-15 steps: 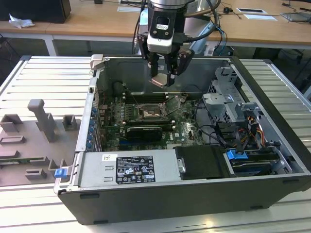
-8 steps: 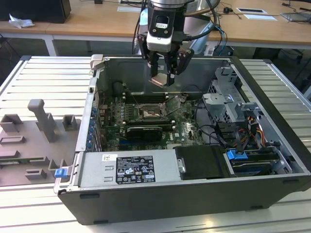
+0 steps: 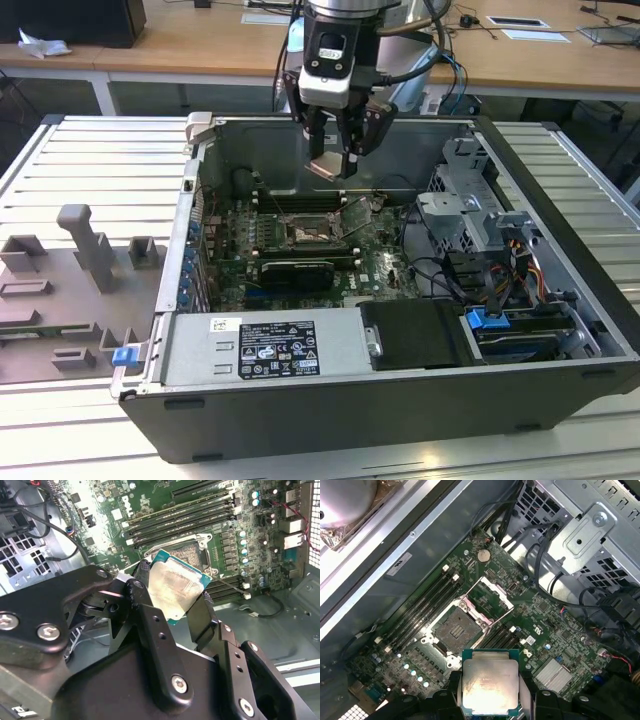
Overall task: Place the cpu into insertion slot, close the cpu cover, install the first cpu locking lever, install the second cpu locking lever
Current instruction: 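Place the cpu into insertion slot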
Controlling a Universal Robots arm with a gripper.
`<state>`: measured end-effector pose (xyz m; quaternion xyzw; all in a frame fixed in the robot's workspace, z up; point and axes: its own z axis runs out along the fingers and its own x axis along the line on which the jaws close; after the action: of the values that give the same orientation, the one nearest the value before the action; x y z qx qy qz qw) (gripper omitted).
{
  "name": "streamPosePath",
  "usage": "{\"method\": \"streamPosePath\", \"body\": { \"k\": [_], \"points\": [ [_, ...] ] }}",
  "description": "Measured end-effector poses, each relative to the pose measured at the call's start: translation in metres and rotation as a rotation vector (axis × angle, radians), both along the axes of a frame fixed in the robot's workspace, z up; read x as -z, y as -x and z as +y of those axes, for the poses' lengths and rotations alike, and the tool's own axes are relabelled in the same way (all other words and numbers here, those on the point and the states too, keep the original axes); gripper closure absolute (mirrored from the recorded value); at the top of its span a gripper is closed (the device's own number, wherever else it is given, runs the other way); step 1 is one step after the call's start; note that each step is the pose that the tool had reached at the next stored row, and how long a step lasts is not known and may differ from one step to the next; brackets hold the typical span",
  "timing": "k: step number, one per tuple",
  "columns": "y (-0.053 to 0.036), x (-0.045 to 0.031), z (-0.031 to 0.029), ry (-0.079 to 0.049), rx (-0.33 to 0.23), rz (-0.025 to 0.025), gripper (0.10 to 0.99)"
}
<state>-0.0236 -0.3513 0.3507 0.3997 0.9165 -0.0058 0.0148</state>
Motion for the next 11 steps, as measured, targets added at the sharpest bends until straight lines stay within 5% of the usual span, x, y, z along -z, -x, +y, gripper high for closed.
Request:
{"method": "streamPosePath", "body": {
  "k": [11],
  "points": [
    [0.0,0.0015,0.0,0.0,0.024,0.0,0.545]
  ]
}}
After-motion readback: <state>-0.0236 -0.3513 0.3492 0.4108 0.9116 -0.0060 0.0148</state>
